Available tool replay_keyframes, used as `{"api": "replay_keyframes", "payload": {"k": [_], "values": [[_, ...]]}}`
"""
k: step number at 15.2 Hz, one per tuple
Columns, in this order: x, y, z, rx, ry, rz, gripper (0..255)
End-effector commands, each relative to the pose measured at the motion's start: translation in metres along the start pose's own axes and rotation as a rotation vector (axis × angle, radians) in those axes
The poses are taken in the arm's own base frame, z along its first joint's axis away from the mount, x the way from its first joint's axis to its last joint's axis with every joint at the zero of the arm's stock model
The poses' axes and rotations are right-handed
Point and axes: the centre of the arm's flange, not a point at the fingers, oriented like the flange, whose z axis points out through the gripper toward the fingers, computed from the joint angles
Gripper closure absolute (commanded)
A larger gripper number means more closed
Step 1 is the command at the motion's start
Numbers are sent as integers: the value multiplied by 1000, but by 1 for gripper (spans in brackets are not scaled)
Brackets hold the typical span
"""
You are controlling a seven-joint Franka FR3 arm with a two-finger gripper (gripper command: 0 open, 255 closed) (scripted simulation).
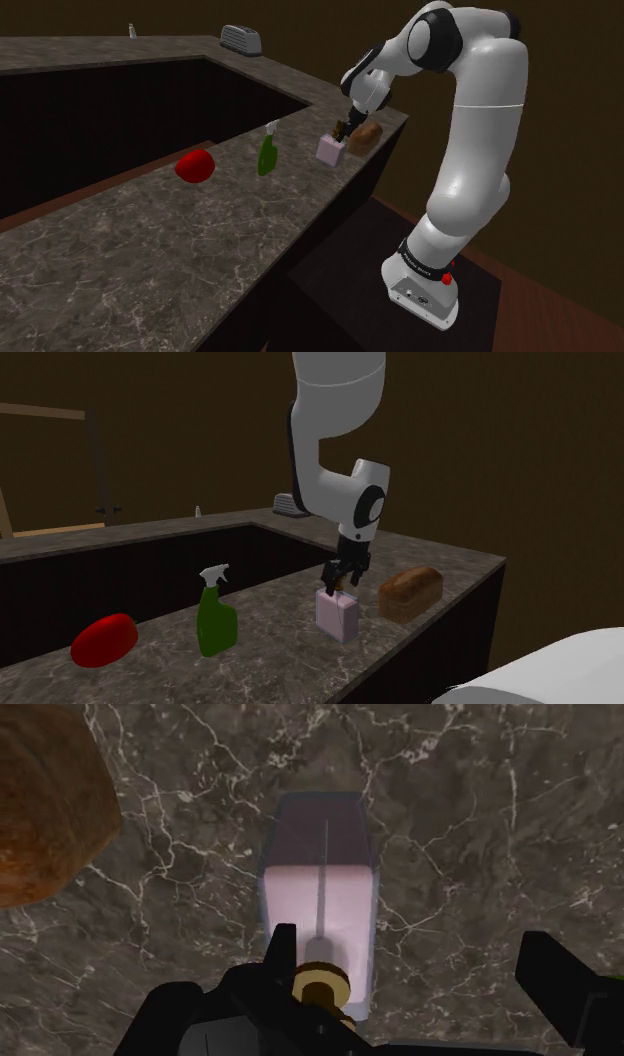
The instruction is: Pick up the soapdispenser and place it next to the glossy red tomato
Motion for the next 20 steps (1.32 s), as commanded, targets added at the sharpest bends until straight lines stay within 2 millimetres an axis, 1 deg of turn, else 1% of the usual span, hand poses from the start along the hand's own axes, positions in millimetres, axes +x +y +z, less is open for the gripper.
{"api": "replay_keyframes", "payload": {"k": [1,3,10,11,18,19,20], "values": [[4,20,16,1,10,-17,0],[10,37,30,0,17,-31,0],[11,37,67,0,17,-31,0],[11,37,70,0,17,-31,0],[11,37,70,0,17,-31,0],[11,37,70,0,17,-31,255],[11,37,70,0,17,-31,255]]}}
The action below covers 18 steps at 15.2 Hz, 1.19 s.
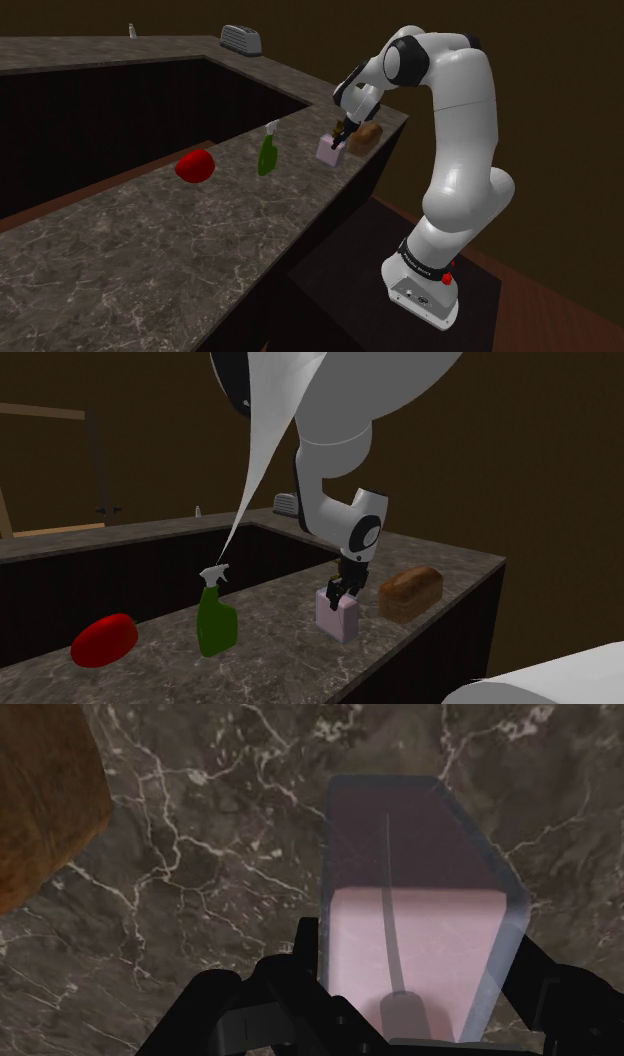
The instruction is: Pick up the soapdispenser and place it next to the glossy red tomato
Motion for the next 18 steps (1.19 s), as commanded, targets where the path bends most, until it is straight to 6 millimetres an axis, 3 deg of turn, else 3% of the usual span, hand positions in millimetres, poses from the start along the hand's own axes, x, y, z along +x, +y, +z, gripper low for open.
{"api": "replay_keyframes", "payload": {"k": [1,8,18], "values": [[0,0,0,0,0,0,255],[0,0,0,0,0,0,255],[13,-1,-51,0,0,0,255]]}}
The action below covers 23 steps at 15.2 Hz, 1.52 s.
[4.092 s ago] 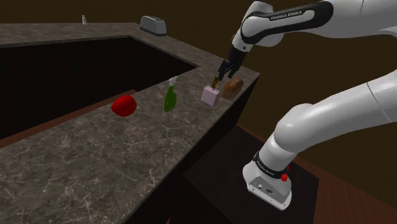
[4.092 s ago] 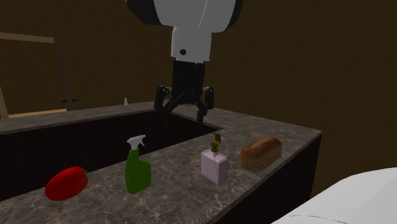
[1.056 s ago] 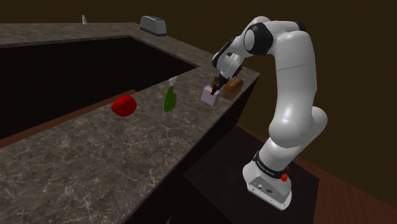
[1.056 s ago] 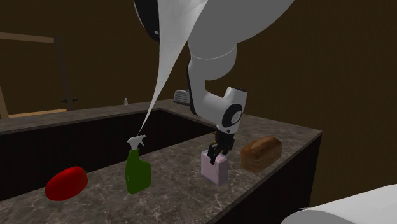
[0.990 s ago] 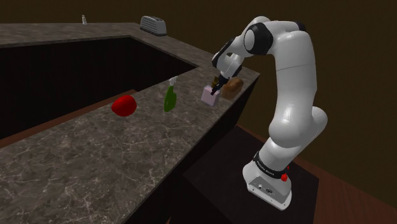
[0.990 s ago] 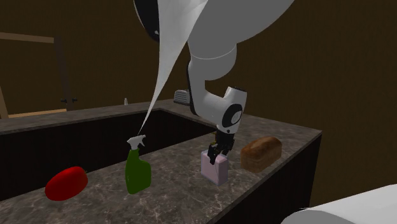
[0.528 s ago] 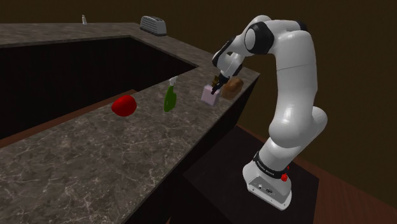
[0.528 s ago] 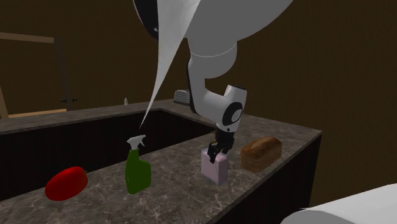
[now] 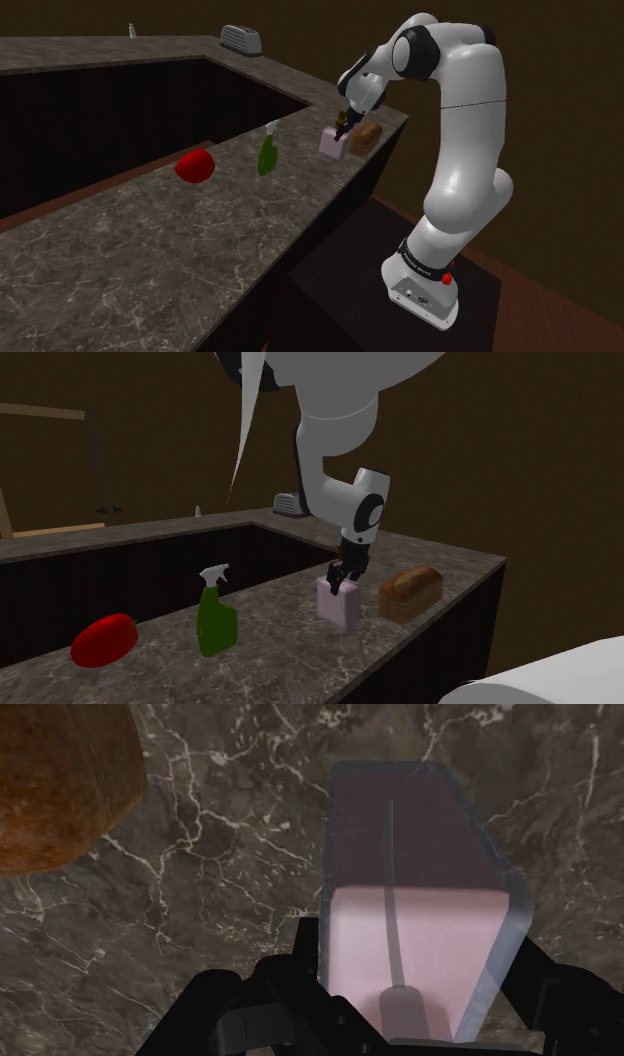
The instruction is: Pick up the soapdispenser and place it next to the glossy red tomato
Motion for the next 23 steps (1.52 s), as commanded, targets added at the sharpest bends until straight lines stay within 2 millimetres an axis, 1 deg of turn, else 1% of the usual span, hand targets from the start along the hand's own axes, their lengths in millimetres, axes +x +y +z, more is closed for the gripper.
{"api": "replay_keyframes", "payload": {"k": [1,23], "values": [[3,-1,-10,0,0,0,255],[33,-2,-122,0,0,0,255]]}}
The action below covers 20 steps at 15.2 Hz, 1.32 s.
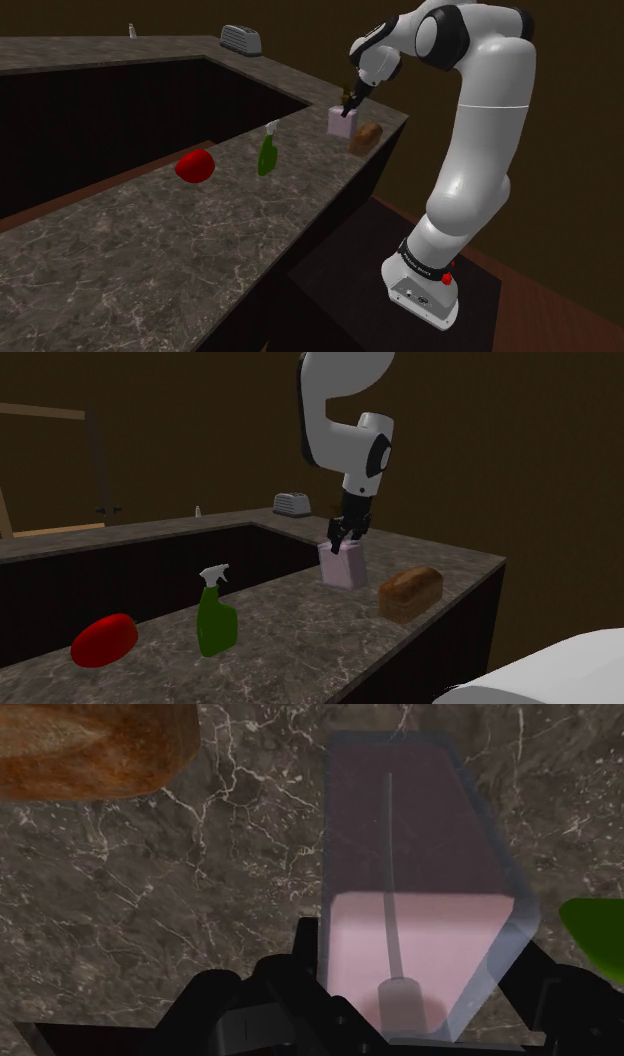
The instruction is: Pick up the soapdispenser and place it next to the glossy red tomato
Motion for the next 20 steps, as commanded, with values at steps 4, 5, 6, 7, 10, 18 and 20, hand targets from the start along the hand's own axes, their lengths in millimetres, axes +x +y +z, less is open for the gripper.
{"api": "replay_keyframes", "payload": {"k": [4,5,6,7,10,18,20], "values": [[7,-1,-26,0,0,0,255],[8,-1,-31,0,0,0,255],[10,-1,-37,0,0,0,255],[11,-1,-42,0,0,0,255],[15,-2,-57,0,0,0,255],[26,-2,-98,0,0,0,255],[28,-2,-108,0,0,0,255]]}}
